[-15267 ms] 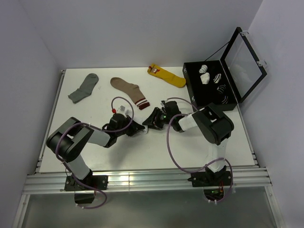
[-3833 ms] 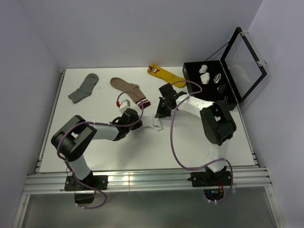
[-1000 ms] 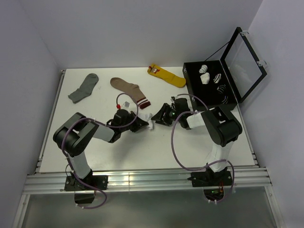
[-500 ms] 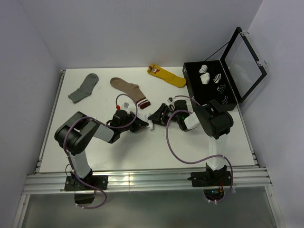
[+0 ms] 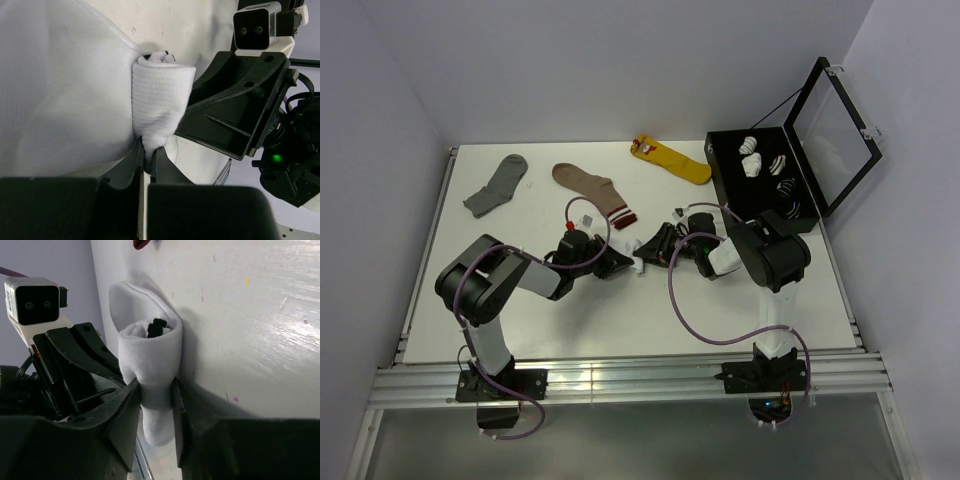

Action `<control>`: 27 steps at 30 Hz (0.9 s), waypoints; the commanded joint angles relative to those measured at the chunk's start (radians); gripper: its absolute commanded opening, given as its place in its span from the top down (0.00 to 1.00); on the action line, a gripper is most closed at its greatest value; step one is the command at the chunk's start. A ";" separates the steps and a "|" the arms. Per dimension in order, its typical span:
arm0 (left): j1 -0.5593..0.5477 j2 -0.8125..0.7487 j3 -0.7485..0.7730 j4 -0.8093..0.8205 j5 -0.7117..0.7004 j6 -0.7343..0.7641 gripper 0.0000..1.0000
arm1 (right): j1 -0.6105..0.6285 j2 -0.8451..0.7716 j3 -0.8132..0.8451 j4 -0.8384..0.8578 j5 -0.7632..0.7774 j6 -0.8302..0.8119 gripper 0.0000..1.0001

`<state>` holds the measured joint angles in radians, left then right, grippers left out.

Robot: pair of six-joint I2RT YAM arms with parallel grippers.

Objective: Roll the socks
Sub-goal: Roll the sock at the center of the board.

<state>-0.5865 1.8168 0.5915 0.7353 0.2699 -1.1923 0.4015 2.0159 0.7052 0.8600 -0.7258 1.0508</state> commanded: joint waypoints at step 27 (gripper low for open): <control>-0.016 -0.103 0.172 -0.418 -0.383 0.396 0.73 | 0.013 -0.194 0.209 -0.751 0.206 -0.344 1.00</control>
<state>-0.5949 1.6585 0.7185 0.3302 -0.0952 -0.8387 0.4080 1.8664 0.8711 0.2565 -0.6060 0.7822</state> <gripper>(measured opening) 0.278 0.070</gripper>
